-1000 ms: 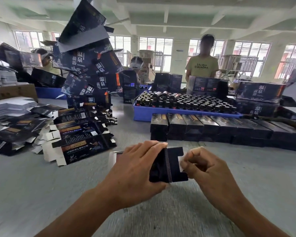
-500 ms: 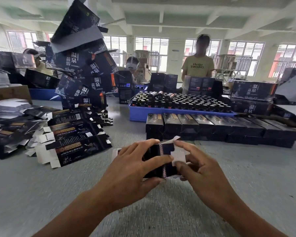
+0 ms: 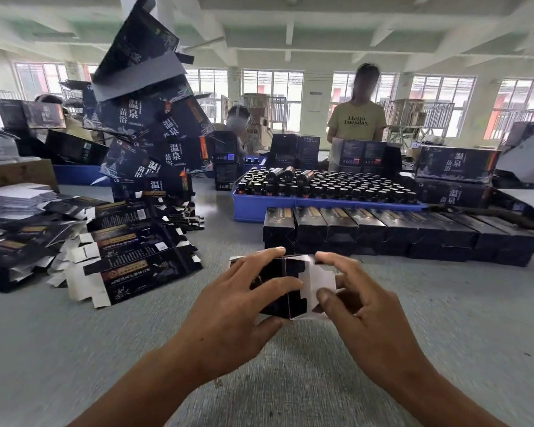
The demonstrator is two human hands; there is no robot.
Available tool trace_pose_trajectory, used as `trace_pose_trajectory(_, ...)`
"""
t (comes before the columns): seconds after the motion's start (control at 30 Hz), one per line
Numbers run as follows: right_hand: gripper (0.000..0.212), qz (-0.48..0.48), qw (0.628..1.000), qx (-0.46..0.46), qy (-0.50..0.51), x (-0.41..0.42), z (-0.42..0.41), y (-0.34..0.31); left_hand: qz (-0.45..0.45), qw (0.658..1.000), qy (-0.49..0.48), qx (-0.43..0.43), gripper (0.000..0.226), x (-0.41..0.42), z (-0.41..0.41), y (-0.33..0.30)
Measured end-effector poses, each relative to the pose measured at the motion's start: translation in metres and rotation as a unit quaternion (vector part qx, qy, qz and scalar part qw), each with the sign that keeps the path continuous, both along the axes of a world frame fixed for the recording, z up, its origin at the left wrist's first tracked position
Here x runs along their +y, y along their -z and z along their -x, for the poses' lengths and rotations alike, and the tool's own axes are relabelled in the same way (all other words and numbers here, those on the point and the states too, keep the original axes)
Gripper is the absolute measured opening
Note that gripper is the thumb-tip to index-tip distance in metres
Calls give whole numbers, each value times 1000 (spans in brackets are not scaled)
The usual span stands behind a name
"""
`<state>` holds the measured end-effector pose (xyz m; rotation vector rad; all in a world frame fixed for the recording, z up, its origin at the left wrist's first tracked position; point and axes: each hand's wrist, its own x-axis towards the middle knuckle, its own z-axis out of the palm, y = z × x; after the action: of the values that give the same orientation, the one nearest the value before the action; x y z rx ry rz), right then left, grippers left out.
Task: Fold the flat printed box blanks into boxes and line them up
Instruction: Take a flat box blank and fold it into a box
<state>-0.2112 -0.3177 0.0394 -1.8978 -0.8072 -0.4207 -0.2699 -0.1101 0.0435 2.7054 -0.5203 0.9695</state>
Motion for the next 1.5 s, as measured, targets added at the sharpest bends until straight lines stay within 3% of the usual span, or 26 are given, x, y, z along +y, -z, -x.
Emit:
trace_pose_trajectory(0.37,34,52,999,-14,-6,-1,1,-4,-18,1000,-1,-11,66,-1,-1,4)
trace_pose_trajectory(0.53,73,117,992,6,-48,-3,3,-7,13,1000,11,-8,57,4,-1,4)
trace_pose_trajectory(0.6,66,120,992,-3,-44,-3,2,-6,15,1000,15,-11,62,5,-3,6)
trace_pose_trajectory(0.7,46,54,998,-18,-15,-2,1,-4,4,1000,14,-16,73,2,-3,7)
trace_pose_trajectory(0.83,29,17,1000,-16,3,-3,1,-1,-22,999,17,-24,68,-3,-1,4)
trace_pose_trajectory(1.07,52,1,1000,14,8,-1,1,0,-14,1000,9,-19,67,-3,-1,3)
trace_pose_trajectory(1.23,42,21,1000,9,-8,-2,1,-2,-8,999,4,-34,70,-3,-1,3)
trace_pose_trajectory(1.5,15,-38,996,76,-16,-1,-1,-4,70,997,20,-12,96,-12,1,6)
